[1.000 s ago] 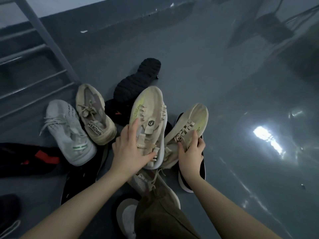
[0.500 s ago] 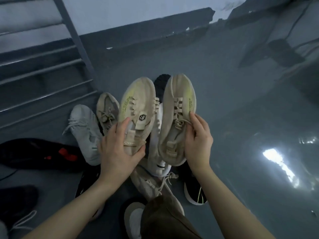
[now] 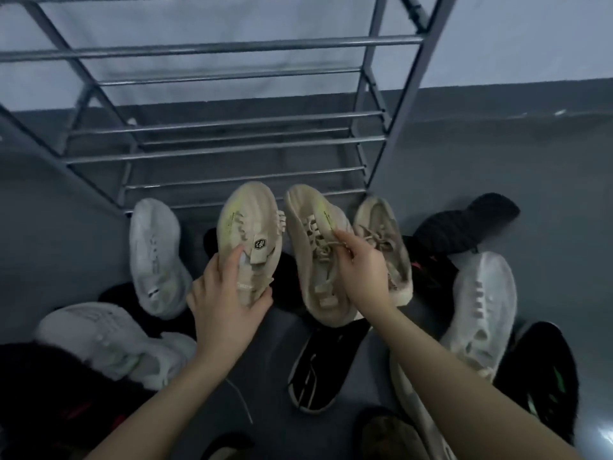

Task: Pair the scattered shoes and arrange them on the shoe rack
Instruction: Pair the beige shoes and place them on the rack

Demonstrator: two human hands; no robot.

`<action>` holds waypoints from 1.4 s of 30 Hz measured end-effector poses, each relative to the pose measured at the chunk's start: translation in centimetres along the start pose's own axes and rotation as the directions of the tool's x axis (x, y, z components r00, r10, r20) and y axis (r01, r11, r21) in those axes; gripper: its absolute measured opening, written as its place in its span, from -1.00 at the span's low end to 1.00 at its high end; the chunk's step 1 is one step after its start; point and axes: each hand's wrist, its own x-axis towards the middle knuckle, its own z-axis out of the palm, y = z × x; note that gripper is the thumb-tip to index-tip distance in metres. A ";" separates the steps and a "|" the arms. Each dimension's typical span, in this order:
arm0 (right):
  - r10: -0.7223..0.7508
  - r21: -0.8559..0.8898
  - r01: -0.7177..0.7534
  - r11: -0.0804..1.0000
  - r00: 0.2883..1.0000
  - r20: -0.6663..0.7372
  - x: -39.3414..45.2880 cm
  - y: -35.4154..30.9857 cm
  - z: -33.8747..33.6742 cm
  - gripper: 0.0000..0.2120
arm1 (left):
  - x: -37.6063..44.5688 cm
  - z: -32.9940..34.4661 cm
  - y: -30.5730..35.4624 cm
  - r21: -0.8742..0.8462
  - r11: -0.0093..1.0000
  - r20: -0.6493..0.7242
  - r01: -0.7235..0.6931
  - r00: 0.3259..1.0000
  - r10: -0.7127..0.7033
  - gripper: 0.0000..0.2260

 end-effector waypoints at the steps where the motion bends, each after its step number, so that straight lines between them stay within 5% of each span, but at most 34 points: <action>1: 0.031 -0.050 -0.028 0.998 0.998 0.046 0.0 0.0 1.1 -0.72 | 0.4 0.4 -0.7 -0.010 1.000 0.011 0.011 1.000 -0.011 -0.32; 6: 0.009 -0.368 0.023 0.930 0.996 0.087 -2.6 1.4 2.2 -0.64 | 0.8 3.3 -2.2 0.004 1.000 0.115 0.025 0.993 -0.025 -0.27; 10: 0.017 -0.566 0.113 0.816 0.975 0.220 -5.3 1.1 2.0 -0.18 | 0.2 4.8 -3.4 -0.058 0.996 0.191 0.070 0.980 -0.058 -0.20; 13: 0.068 -0.646 0.107 0.756 0.968 0.241 -5.6 1.2 3.3 -0.03 | -0.4 5.2 -4.2 -0.115 0.990 0.248 0.077 0.968 -0.046 -0.11; 17: 0.037 -0.647 0.083 0.758 0.985 0.170 -4.3 1.0 3.9 -0.18 | -0.6 4.7 -4.0 -0.162 0.986 0.189 0.043 0.982 -0.012 -0.24; 22: -0.037 -0.465 0.048 0.884 0.999 0.034 -4.8 -0.5 3.0 -0.39 | -0.2 2.6 -3.2 -0.275 0.960 0.096 0.045 0.995 -0.019 -0.35; 27: -0.151 -0.388 0.138 0.911 0.989 -0.004 -4.4 -5.1 2.2 -0.45 | -0.5 -1.8 -2.0 -0.392 0.920 -0.078 -0.023 0.997 -0.008 -0.42; 42: -0.211 -0.331 0.244 0.912 0.968 0.132 6.3 -11.8 12.3 -0.51 | 12.9 -3.9 -10.4 -0.108 0.992 -0.147 0.069 0.986 -0.085 -0.48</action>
